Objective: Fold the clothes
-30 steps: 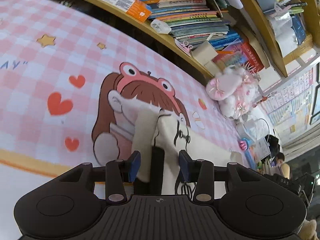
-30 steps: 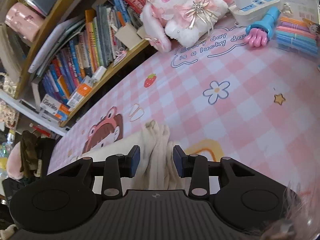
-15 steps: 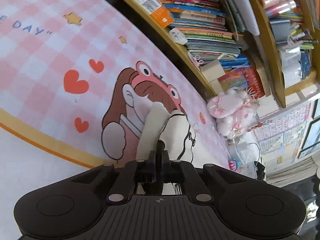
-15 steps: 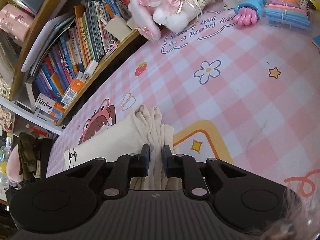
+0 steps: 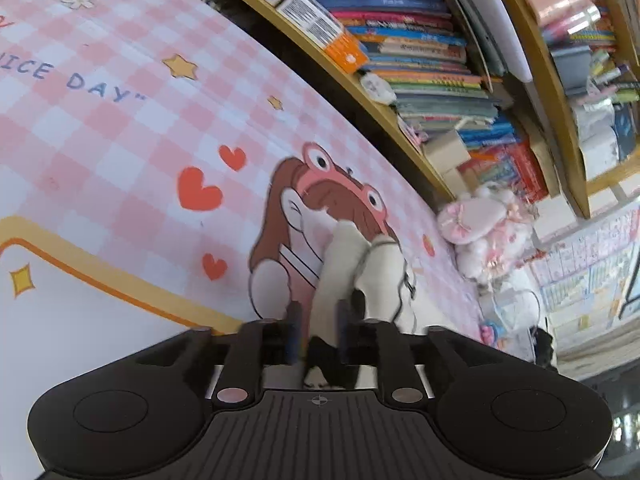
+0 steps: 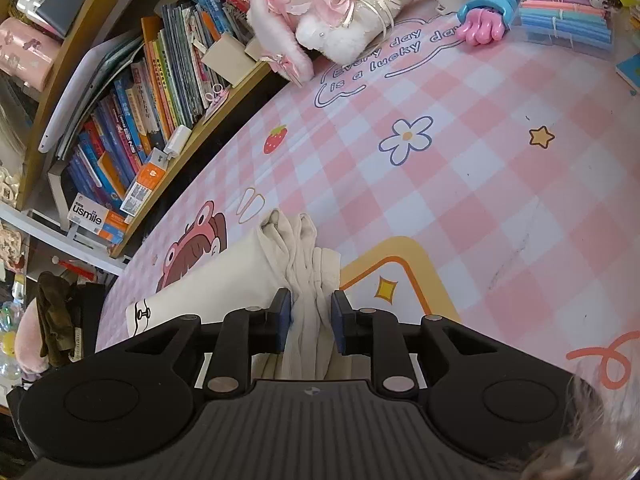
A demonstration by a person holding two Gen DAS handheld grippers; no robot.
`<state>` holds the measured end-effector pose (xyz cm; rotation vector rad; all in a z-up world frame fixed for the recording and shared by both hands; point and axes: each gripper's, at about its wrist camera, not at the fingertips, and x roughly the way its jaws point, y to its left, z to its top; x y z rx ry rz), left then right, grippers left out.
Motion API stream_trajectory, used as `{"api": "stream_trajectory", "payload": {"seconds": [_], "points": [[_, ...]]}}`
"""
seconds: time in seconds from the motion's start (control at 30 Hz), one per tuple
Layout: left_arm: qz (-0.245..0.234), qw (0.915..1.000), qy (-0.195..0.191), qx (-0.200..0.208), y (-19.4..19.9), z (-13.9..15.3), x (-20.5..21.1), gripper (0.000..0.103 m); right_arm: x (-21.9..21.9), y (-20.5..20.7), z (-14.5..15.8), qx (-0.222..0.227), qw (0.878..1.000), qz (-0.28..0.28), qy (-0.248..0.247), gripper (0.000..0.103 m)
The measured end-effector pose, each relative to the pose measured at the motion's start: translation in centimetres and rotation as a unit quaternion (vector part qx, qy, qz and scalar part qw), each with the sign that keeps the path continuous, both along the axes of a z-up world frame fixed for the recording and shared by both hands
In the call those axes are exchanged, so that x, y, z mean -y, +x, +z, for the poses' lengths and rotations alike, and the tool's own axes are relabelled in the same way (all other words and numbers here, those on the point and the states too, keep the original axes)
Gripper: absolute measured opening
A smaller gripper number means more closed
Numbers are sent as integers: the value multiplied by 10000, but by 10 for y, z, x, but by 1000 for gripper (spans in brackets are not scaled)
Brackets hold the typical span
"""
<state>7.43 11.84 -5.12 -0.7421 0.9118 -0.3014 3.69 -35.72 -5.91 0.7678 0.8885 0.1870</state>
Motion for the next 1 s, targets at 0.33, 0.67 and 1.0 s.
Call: {"api": "stream_trajectory", "payload": {"seconds": [0.33, 0.67, 1.0], "points": [[-512, 9969, 599, -32, -8, 5, 23, 73, 5, -14, 15, -210, 9997, -117, -73, 65], [-335, 9990, 276, -101, 0, 0, 31, 71, -9, -20, 13, -449, 9988, 143, -101, 68], [-633, 9947, 782, 235, -13, 22, 58, 22, -35, -12, 23, -144, 9966, 546, -601, 22]]}}
